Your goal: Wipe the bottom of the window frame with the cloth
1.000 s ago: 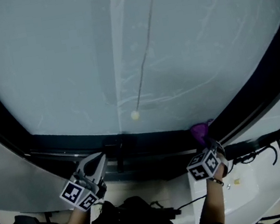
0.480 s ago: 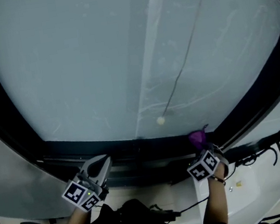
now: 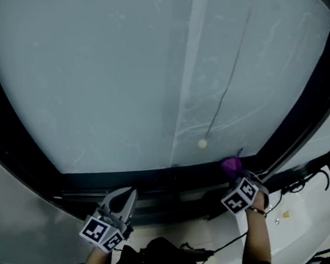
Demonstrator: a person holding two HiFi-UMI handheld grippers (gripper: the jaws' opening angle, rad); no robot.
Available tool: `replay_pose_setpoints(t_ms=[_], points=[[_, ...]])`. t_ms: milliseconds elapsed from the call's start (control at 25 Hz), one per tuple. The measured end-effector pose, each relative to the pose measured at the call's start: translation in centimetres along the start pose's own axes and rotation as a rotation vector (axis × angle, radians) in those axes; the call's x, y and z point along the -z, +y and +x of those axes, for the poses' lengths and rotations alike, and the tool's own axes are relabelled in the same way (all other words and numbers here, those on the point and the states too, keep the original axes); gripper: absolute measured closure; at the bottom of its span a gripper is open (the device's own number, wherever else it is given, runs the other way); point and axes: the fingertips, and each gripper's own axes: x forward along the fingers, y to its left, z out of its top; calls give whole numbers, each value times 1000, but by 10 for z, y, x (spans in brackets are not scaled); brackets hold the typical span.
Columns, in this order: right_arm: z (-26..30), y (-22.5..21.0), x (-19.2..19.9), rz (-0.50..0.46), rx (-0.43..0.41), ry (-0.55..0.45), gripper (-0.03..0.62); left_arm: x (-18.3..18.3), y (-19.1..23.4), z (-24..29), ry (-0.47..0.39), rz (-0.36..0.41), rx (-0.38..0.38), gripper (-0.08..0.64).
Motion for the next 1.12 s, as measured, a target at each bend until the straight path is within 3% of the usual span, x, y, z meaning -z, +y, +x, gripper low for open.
replay_pose_setpoints(t_ms=[440,840,1120], points=[[-9,20,-25,-48,-28,35,511,2,6,-17,1,-9,21,559],[-17,42,-49,-110,-41,35,511,-1,18,-36,-28,-35,2,559],[-25,55,-69,-96,-81,5,511,-1,31,-52,-25,-34,-34,559]])
